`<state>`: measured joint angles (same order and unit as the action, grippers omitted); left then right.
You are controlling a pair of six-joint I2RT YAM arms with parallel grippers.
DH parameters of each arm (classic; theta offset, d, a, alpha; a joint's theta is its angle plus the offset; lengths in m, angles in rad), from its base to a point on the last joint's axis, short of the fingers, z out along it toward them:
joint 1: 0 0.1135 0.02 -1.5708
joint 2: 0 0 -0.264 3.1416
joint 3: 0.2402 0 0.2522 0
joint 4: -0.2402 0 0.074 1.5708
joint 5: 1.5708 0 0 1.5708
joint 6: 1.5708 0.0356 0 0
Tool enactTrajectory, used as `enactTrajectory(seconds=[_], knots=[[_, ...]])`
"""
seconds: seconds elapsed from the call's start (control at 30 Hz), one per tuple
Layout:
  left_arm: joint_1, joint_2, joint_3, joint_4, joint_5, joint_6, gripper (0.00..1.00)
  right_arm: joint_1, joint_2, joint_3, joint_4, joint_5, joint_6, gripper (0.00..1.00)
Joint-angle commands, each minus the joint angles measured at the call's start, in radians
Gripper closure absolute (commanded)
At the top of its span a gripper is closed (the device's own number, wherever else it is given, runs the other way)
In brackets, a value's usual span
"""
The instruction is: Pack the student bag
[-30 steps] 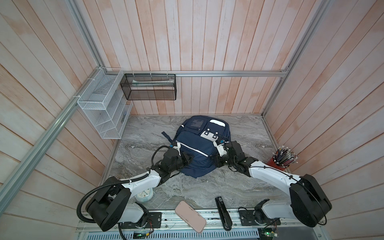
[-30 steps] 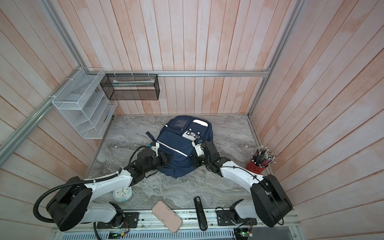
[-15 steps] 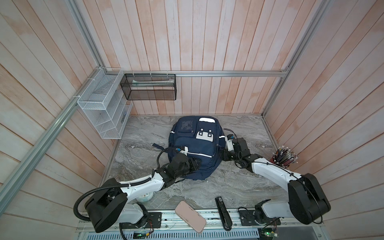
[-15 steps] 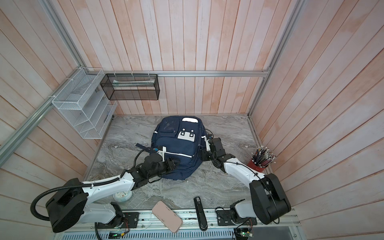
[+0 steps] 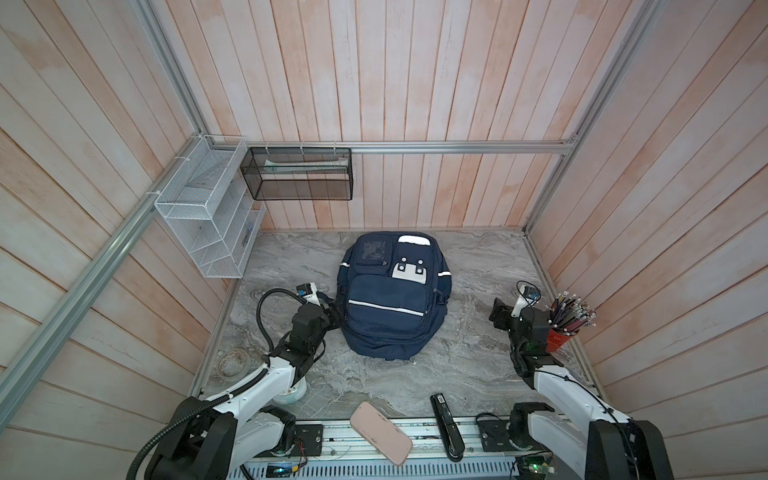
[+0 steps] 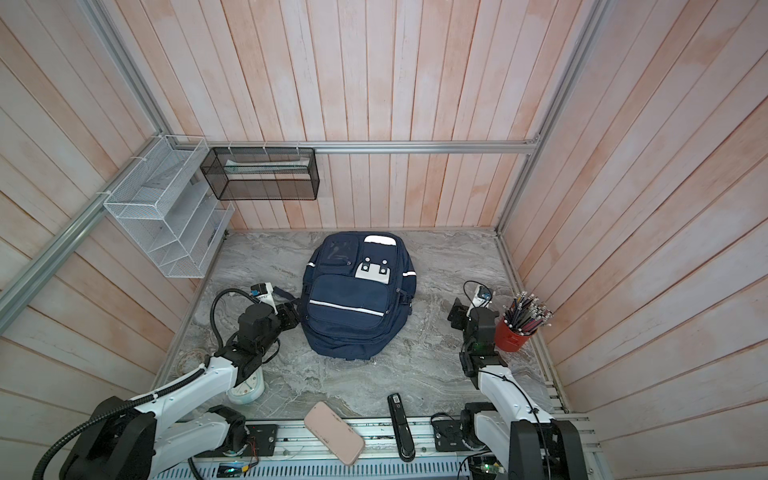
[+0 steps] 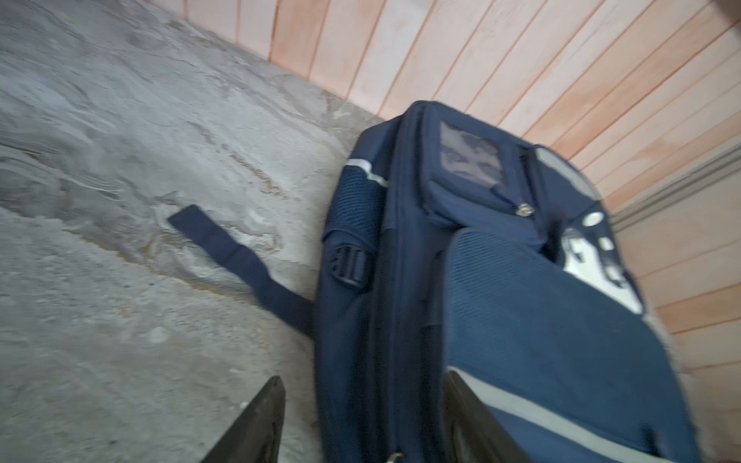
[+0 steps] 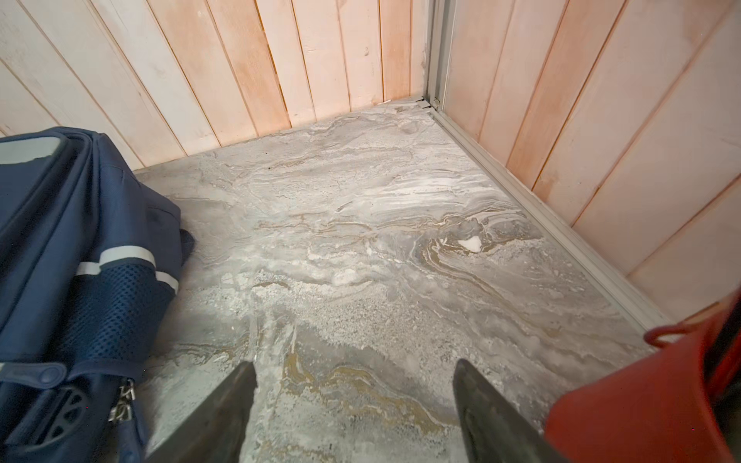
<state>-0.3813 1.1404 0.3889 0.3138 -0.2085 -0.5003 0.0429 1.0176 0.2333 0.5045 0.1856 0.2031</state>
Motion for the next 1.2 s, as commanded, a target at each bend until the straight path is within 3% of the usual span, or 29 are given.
enactTrajectory(seconds=[0.0,0.1,0.2,0.37,0.5,0.6,0.73,0.77,0.87,0.93,1.03,1.1,1.17], knots=[[0.080,0.035,0.025,0.093,-0.056,0.141,0.36,-0.004,0.060,-0.018,0.183,0.030,-0.083,0.22],[0.114,0.083,0.050,0.121,-0.042,0.133,0.38,-0.003,0.177,-0.015,0.271,0.056,-0.112,0.22],[0.116,0.106,0.094,0.066,-0.049,0.143,0.39,-0.002,0.203,0.029,0.233,0.028,-0.160,0.22],[0.112,0.085,0.133,-0.029,-0.173,0.281,0.39,-0.012,0.247,0.048,0.252,0.065,-0.189,0.22],[0.149,0.057,0.103,0.007,-0.148,0.355,0.40,-0.013,0.253,0.101,0.097,0.058,-0.183,0.23],[0.179,0.061,0.066,0.001,-0.187,0.402,0.37,-0.011,0.225,0.071,0.130,0.060,-0.206,0.23],[0.296,0.101,-0.099,0.340,-0.044,0.417,0.39,-0.015,0.176,-0.040,0.371,0.049,-0.190,0.20],[0.312,0.090,-0.092,0.326,-0.008,0.431,0.40,-0.014,0.172,-0.052,0.401,0.016,-0.205,0.20],[0.328,0.090,-0.170,0.535,0.001,0.524,0.38,-0.015,0.204,-0.100,0.576,-0.035,-0.279,0.19],[0.350,0.111,-0.172,0.571,-0.010,0.550,0.36,-0.024,0.253,-0.118,0.694,-0.025,-0.267,0.18],[0.433,0.158,-0.118,0.530,0.098,0.501,0.35,-0.033,0.289,-0.039,0.585,-0.096,-0.233,0.18],[0.457,0.194,-0.123,0.608,0.161,0.498,0.35,-0.030,0.336,-0.059,0.687,-0.160,-0.235,0.20],[0.459,0.212,-0.082,0.545,0.149,0.511,0.35,-0.026,0.409,-0.054,0.739,-0.148,-0.248,0.20]])
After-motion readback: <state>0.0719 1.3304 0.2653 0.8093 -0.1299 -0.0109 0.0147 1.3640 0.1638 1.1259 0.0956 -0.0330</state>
